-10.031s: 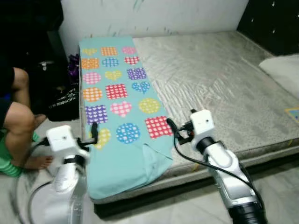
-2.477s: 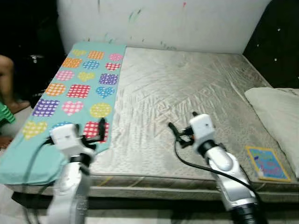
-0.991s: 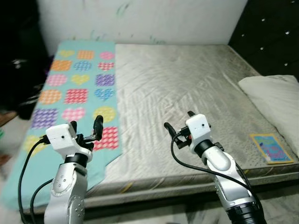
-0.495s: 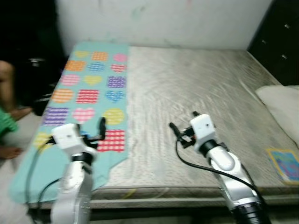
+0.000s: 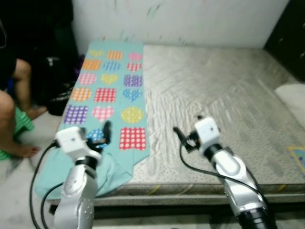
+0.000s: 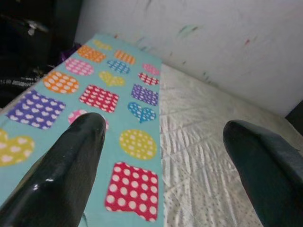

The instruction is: Clean up the room

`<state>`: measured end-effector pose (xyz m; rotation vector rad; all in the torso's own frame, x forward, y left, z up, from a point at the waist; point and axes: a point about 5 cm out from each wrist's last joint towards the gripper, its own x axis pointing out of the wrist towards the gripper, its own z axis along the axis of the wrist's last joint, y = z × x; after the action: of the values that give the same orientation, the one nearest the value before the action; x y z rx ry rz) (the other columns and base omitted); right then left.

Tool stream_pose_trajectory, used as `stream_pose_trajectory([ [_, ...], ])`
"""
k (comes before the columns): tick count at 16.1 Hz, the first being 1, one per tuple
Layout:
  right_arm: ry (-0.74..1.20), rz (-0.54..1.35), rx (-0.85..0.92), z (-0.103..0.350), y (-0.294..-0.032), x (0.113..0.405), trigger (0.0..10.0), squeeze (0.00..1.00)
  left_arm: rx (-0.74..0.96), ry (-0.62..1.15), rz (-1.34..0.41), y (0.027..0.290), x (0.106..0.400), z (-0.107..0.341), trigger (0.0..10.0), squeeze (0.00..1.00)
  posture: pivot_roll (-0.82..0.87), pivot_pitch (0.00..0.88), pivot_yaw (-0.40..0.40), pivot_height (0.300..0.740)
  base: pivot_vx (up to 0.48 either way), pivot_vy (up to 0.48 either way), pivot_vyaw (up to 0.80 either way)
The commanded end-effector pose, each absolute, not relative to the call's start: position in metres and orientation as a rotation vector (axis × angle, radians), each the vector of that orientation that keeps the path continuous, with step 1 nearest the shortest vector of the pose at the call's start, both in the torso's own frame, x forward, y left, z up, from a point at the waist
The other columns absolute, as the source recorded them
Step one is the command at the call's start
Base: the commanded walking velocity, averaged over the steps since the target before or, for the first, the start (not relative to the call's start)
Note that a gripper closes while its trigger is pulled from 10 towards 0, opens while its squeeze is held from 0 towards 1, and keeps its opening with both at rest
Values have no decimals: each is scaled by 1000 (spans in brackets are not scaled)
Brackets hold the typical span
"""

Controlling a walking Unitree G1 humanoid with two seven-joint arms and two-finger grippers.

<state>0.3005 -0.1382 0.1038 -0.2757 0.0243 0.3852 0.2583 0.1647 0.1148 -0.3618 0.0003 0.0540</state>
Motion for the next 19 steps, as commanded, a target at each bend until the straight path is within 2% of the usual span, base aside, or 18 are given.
stream_pose_trajectory([
  [1, 7, 395, -277, 108, -135, 302, 10000, 0, -360, -16, 61, 167, 258, 117, 10000, 0, -126, 36, -49, 740, 0, 0, 0],
  [12, 26, 348, -131, 115, -133, 295, 10000, 0, -333, 59, 101, 176, 242, 104, 10000, 0, -119, 59, -28, 740, 0, 0, 0],
  [19, 47, 335, -107, 111, -131, 290, 10000, 0, -315, 30, 5, 171, 243, 112, 10000, 0, -111, 88, -8, 740, 38, 0, 0],
])
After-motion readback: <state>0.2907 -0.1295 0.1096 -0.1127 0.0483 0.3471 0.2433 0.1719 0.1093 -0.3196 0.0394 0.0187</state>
